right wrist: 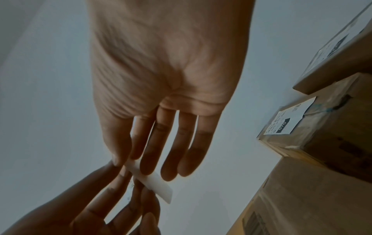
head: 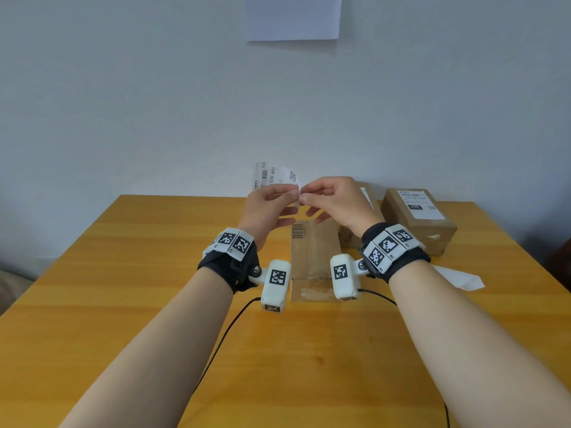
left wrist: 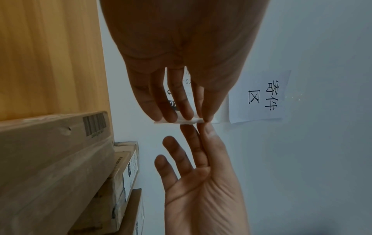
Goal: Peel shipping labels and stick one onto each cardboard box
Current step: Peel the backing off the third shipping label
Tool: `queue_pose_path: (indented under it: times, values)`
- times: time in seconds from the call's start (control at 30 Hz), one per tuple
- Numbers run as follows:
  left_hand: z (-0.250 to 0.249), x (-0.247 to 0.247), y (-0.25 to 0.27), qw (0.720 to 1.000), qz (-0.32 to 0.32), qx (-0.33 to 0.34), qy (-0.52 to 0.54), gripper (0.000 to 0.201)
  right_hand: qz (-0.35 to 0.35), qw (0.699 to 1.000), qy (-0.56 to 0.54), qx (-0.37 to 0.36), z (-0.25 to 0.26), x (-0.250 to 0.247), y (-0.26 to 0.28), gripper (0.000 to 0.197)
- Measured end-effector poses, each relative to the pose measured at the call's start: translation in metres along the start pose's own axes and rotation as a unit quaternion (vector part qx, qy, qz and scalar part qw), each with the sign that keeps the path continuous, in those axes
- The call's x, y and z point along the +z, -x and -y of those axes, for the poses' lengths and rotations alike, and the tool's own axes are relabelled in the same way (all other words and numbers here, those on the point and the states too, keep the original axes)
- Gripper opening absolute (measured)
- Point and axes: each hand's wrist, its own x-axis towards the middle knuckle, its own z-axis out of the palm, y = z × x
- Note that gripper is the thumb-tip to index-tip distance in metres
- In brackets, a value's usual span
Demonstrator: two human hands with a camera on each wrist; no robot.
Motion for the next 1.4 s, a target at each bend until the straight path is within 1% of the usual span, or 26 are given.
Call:
queue_pose_path:
  times: [0.13,0.3,0.43,0.57,0.7,0.87,1.03,1.2,1.4]
  values:
    - [-0.001,0.000,0.000,1.000,0.005,-0.001,-0.004,0.012,-0.001,1.000,-0.007,-0.012,0.001,0.000,0.002,0.011]
    - [-0.003,0.000,0.002,1.000,0.000,0.004,-0.017,0.015,-0.003,0.999,-0.031,-0.018,0.004,0.000,0.003,0.018]
    - [-0.004,0.000,0.003,1.000,0.001,0.011,-0.017,0.010,0.001,0.999,-0.038,-0.029,0.004,-0.001,0.004,0.011]
    - [-0.005,0.001,0.006,1.000,0.010,0.013,-0.016,0.002,0.000,0.999,-0.035,-0.036,0.003,-0.001,0.005,0.015]
    - [-0.005,0.000,0.007,1.000,0.009,0.021,-0.010,0.001,-0.005,0.998,-0.044,-0.038,0.004,0.000,0.005,0.016]
    - [-0.006,0.000,0.009,0.999,0.009,0.042,-0.010,0.004,-0.006,0.996,-0.080,-0.032,0.005,0.001,0.004,0.009]
    - [-0.009,-0.001,0.011,0.999,0.023,0.044,-0.016,0.011,0.001,0.995,-0.091,-0.027,0.007,0.001,0.006,0.018]
    - [-0.010,-0.001,0.012,0.998,0.028,0.044,-0.022,0.009,0.004,0.994,-0.106,-0.018,0.010,0.001,0.007,0.026]
    - [-0.010,-0.001,0.012,0.997,0.029,0.054,-0.039,0.008,0.010,0.994,-0.103,-0.017,0.009,0.000,0.005,0.026]
